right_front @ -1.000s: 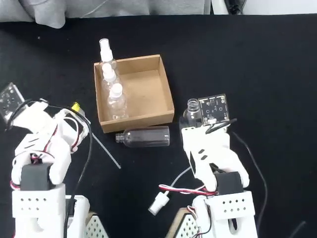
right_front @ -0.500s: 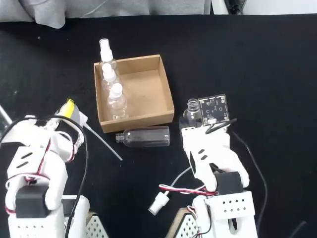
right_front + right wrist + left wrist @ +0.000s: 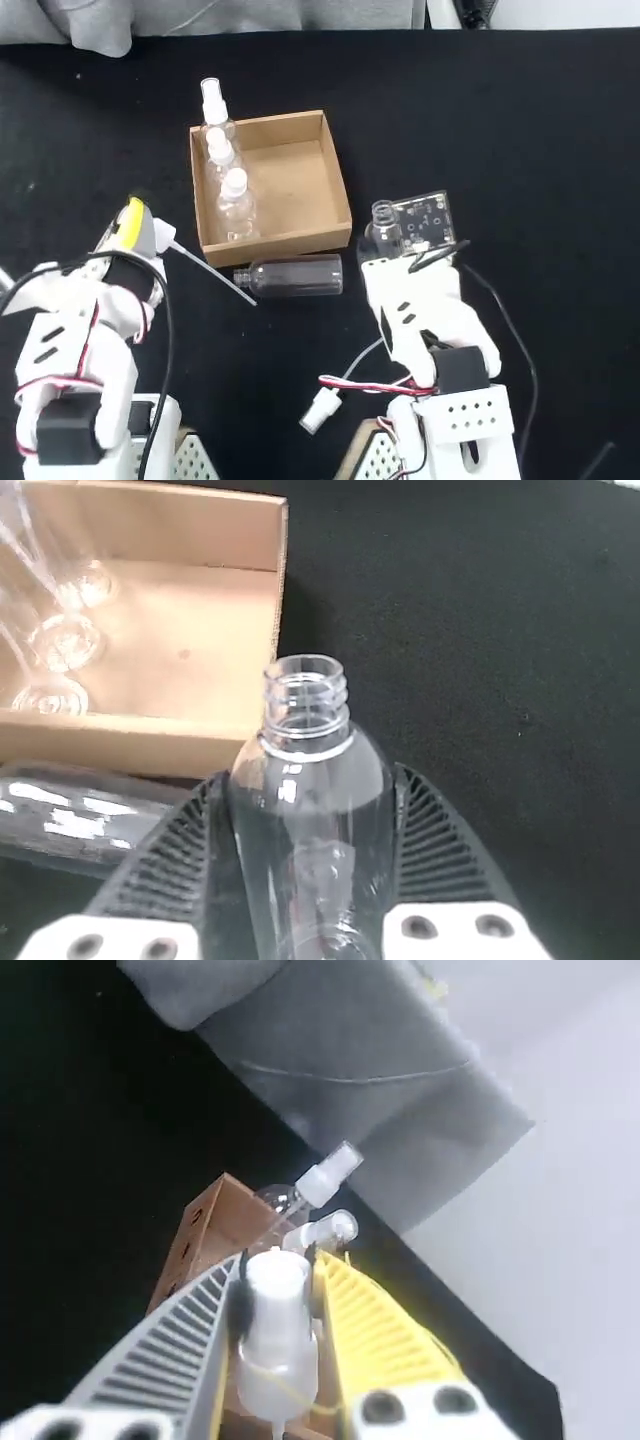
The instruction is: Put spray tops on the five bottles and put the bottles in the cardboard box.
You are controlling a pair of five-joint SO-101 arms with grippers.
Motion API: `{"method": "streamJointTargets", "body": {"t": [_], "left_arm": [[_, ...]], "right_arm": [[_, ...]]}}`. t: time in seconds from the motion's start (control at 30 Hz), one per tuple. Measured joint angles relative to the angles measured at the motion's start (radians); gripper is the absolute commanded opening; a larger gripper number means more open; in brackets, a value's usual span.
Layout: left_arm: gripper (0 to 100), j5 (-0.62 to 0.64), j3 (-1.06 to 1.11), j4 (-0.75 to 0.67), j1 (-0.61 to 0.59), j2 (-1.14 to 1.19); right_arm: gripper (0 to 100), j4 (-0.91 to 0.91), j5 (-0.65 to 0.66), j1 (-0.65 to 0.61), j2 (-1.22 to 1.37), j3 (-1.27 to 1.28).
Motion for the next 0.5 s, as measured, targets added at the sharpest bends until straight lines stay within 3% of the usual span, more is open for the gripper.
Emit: {"method": "streamJointTargets", "body": {"t": [0.5], "left_arm": [[3,0.003,0.046,0.0,-0.002,-0.146]], "right_arm": [[8.8,0.006,0.097,-0.083,0.0,0.0]]}}
